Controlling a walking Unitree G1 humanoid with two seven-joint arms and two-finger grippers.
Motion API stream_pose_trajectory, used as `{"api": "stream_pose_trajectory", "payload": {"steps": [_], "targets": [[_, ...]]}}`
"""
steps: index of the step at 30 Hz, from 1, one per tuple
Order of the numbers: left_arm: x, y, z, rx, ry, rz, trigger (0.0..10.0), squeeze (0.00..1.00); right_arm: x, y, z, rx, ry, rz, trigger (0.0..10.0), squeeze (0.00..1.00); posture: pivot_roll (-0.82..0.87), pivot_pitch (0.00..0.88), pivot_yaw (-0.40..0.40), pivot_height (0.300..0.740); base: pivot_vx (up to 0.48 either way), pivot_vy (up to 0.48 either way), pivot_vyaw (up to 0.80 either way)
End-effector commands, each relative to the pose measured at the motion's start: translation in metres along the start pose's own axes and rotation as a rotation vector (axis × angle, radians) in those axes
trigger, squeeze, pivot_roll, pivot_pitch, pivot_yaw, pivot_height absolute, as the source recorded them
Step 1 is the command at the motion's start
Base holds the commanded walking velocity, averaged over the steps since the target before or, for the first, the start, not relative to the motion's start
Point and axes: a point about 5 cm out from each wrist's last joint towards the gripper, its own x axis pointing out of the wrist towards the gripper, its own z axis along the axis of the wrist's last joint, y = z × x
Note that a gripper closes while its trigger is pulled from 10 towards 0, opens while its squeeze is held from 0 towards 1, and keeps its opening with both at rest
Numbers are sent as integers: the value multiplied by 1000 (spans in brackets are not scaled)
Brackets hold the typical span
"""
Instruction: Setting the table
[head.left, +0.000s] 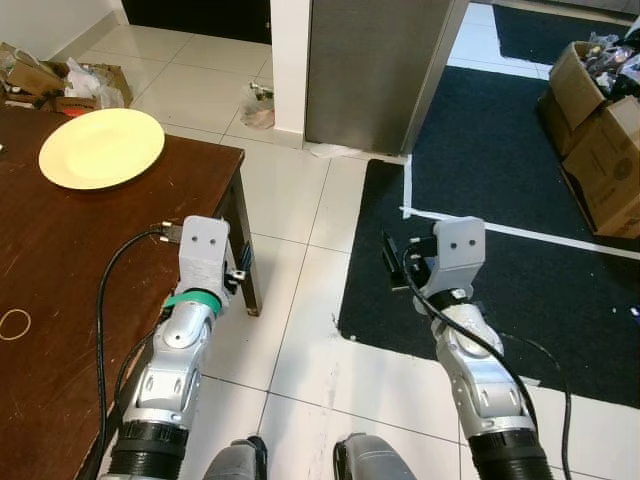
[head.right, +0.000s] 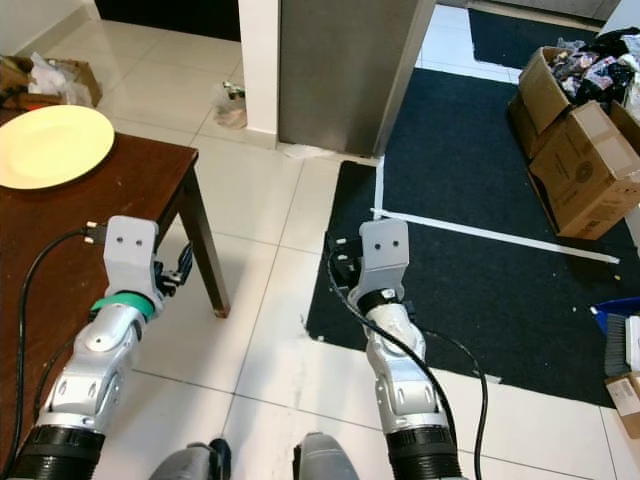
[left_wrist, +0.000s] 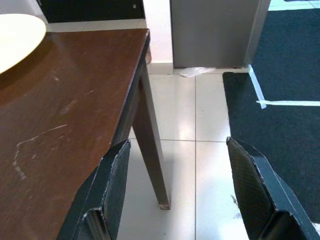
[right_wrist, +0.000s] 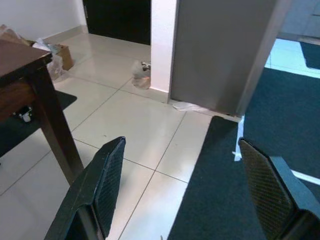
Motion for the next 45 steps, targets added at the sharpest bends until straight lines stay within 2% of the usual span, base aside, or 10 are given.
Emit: {"api": "stream_pose_trajectory", "payload": {"steps": [1,45], "targets": [[0,-2,-5,0,17,-9,10000,0,-3,-2,-8,24,41,-13,10000,0,-179,0,33,740,0,0,-800],[3,-2,-6,15,18,-24,10000,0,0,0,-10,21,44,-10,10000,0,-181,0,45,740,0,0,-800]]}}
